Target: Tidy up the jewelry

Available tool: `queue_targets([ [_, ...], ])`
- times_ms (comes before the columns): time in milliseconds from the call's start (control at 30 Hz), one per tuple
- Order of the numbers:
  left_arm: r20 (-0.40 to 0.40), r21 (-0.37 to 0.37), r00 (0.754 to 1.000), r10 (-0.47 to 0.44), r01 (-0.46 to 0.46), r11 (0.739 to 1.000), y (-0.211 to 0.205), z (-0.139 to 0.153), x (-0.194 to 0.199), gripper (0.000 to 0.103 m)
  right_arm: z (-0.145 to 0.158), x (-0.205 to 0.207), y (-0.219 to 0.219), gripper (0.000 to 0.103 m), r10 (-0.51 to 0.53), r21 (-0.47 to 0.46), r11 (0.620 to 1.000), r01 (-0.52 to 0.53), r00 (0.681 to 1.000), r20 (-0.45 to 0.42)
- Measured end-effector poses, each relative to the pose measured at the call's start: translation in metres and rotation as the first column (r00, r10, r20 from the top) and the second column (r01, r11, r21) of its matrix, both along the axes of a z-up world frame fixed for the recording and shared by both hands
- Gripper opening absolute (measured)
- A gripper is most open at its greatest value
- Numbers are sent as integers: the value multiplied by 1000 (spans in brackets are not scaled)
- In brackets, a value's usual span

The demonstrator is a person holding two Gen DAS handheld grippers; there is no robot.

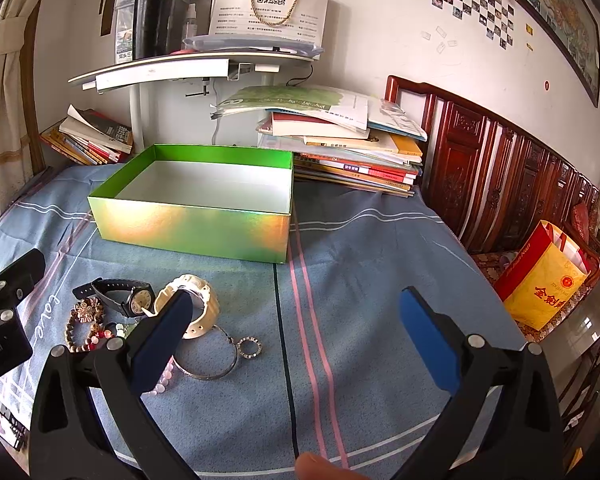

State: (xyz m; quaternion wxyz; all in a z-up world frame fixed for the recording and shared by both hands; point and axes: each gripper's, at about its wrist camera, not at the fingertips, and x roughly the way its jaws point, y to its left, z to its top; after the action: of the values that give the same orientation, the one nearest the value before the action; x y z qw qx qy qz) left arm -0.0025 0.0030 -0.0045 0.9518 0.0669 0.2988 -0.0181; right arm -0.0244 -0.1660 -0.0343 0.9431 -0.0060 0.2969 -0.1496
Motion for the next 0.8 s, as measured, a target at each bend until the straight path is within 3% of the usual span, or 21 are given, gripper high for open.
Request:
queue_targets([
  [800, -6, 2, 1000, 4, -4, 1000, 1, -4, 3, 100, -1, 0, 0, 101, 0, 3, 1000, 0, 1000, -1],
])
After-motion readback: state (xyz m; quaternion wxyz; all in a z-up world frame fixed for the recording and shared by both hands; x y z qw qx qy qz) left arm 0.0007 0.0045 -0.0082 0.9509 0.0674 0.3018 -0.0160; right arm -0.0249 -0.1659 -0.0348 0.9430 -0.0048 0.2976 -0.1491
